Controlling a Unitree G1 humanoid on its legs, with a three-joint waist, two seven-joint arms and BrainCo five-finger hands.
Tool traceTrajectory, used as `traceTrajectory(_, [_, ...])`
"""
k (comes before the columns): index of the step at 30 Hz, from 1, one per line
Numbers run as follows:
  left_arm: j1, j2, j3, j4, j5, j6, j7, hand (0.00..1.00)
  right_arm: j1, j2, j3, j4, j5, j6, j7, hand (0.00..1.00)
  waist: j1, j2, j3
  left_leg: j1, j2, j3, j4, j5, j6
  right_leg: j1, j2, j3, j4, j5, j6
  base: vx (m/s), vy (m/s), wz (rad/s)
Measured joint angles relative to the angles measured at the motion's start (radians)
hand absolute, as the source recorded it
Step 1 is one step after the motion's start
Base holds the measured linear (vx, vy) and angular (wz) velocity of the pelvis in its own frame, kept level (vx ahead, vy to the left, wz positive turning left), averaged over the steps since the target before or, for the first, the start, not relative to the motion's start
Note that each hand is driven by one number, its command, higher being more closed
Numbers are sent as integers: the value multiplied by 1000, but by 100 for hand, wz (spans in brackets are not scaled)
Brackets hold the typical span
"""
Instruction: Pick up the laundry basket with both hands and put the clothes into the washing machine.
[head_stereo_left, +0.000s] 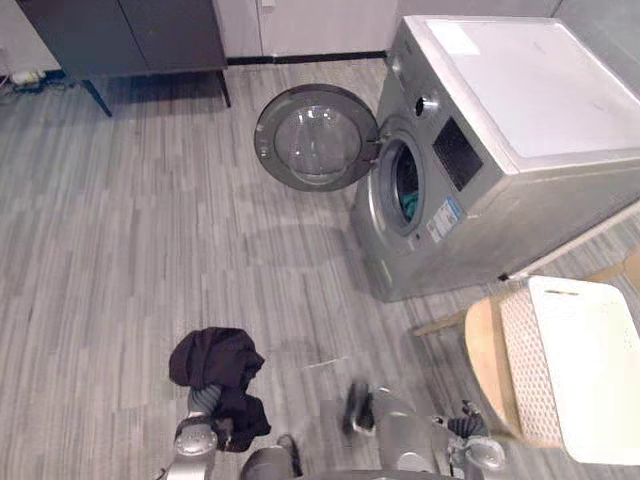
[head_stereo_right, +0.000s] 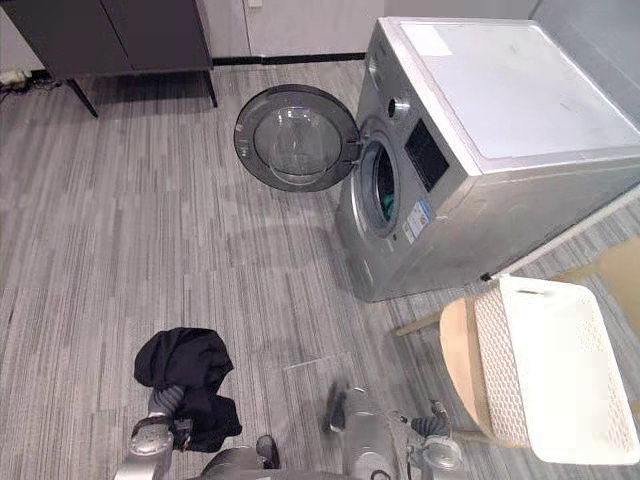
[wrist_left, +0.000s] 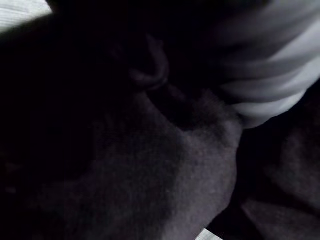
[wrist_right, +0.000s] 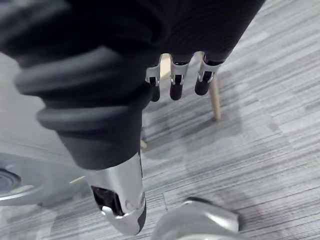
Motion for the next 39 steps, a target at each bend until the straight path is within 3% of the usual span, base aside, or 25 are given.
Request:
traceTrajectory(2, [-11,2,-1,0,2,0,0,100,4,-2,-1,0,-2,1,0,0,-12,-16,7,55,-17,-26,-22,-17,-35,-4,3,35,-86,58,-2,582,-136,70])
traceTrajectory(3, [-8,-9,-6,-1,6,0,0,100,12,-11,-1,-6,-4,3,0,0,-19,1,5,110,12,-53,-25,-42,-68,0,23,71,-23,168,-92,650,-166,47])
traceTrajectory(5, [-19,-14,-19,-3,12,0,0,100,14,-6,2,-45,-10,3,2,0,-14,24,9,108,49,-56,39,-31,-95,-16,34,54,84,140,-140,573,-188,23])
traceTrajectory(6, [-22,-25,-16,-6,12,0,0,100,15,2,3,-70,-12,2,3,0,-16,36,12,76,79,-56,161,-17,-119,3,48,38,130,89,-159,727,-327,11])
traceTrajectory(7, [-17,-48,-4,-24,12,1,-1,100,26,14,11,-115,-13,2,5,0,-16,51,14,-36,162,-58,505,71,-156,79,86,17,147,24,-191,730,-322,-7])
traceTrajectory(8, [0,-62,0,-41,12,1,-3,100,30,13,23,-139,-13,1,5,0,-6,62,12,-113,223,-59,710,152,-147,138,125,24,136,-9,-208,611,-234,-24])
traceTrajectory(10, [12,-78,-3,-66,12,1,-5,100,23,15,44,-173,-11,-3,2,0,23,64,9,-233,309,-44,995,119,-103,226,179,62,113,-43,-227,496,-106,-80])
traceTrajectory(11, [7,-82,-16,-72,12,1,-7,100,22,16,54,-190,-3,-7,2,0,46,51,5,-310,338,4,1043,96,-80,282,186,96,84,-48,-229,524,-91,-88])
traceTrajectory(12, [4,-86,-20,-77,12,1,-7,100,21,15,53,-194,-1,-7,2,0,47,43,1,-333,344,28,1026,86,-76,305,185,109,69,-48,-229,514,-80,-68])
traceTrajectory(15, [1,-109,-27,-123,12,-1,-7,100,34,15,32,-196,2,10,-6,0,52,38,-2,-361,340,81,711,52,-53,416,174,180,10,-55,-217,504,6,-72])
traceTrajectory(17, [-6,-109,-41,-138,12,-1,-7,100,57,12,31,-206,1,18,-6,0,77,39,-6,-361,275,-22,438,47,-74,456,167,269,9,-90,-181,365,181,-113])
traceTrajectory(18, [-7,-109,-47,-138,12,-2,-7,100,62,11,31,-210,0,19,-6,0,75,44,-11,-363,257,-55,394,50,-79,457,167,286,12,-100,-168,285,259,-120])
traceTrajectory(21, [17,-130,-63,-136,13,-1,-7,100,70,9,30,-222,-2,19,-20,0,73,84,-37,-337,223,-202,217,78,-110,434,188,413,70,-156,-105,234,372,-147])
traceTrajectory(22, [42,-141,-67,-135,14,-1,-9,100,79,10,30,-226,-3,18,-19,0,79,103,-59,-315,226,-196,220,110,-151,414,203,463,109,-208,-81,151,386,-152])
traceTrajectory(24, [68,-129,-72,-127,15,3,-16,100,97,53,47,-229,-7,21,-17,0,69,55,-79,-285,205,-95,268,66,-135,386,164,548,179,-259,-33,167,411,-149])
traceTrajectory(26, [63,-108,-77,-128,15,6,-26,100,121,78,76,-230,-20,22,-17,0,76,7,-110,-253,198,31,285,35,-109,338,126,570,208,-251,-3,130,334,-172])
traceTrajectory(28, [55,-80,-78,-128,15,6,-26,100,78,82,91,-215,-27,21,-18,0,76,-8,-119,-210,208,178,270,14,-92,274,85,494,214,-210,17,31,264,-196])
traceTrajectory(29, [50,-64,-81,-128,15,6,-26,100,38,79,91,-182,-32,18,-19,0,71,-9,-119,-183,208,250,245,15,-90,245,51,390,209,-186,18,-9,183,-170])
traceTrajectory(30, [43,-49,-84,-128,15,6,-27,100,6,73,91,-139,-33,18,-19,0,68,-7,-117,-158,207,314,220,15,-90,227,18,237,192,-170,7,-9,165,-175])
traceTrajectory(32, [15,-32,-81,-116,14,8,-27,100,-45,43,99,-50,-39,19,-18,0,64,17,-116,-140,211,378,178,20,-94,234,-37,-36,122,-110,-57,7,83,-120])
traceTrajectory(33, [6,-20,-81,-114,14,7,-27,100,-54,35,99,-20,-39,20,-18,0,65,19,-118,-136,208,391,169,25,-94,237,-46,-100,106,-95,-54,90,27,-56])
traceTrajectory(35, [-28,-14,-84,-73,15,8,-29,100,-50,8,81,27,-39,21,-18,0,30,43,-103,-130,219,368,178,32,-92,268,-24,-110,79,-89,-51,143,-54,-15])
traceTrajectory(37, [-24,-19,-82,-69,17,9,-28,100,-45,-2,75,47,-39,21,-18,0,29,53,-89,-134,251,345,267,32,-92,293,-11,-91,80,-100,-49,136,-150,-36])
traceTrajectory(38, [-5,-29,-75,-68,23,11,-30,100,-30,-14,69,46,-35,21,-19,0,35,69,-66,-173,312,264,464,46,-69,348,11,-71,80,-120,-58,128,-177,-46])
traceTrajectory(39, [-1,-32,-74,-68,24,11,-30,100,-26,-15,65,47,-32,21,-19,0,38,70,-65,-195,322,229,522,63,-44,356,13,-63,80,-126,-61,132,-150,-53])
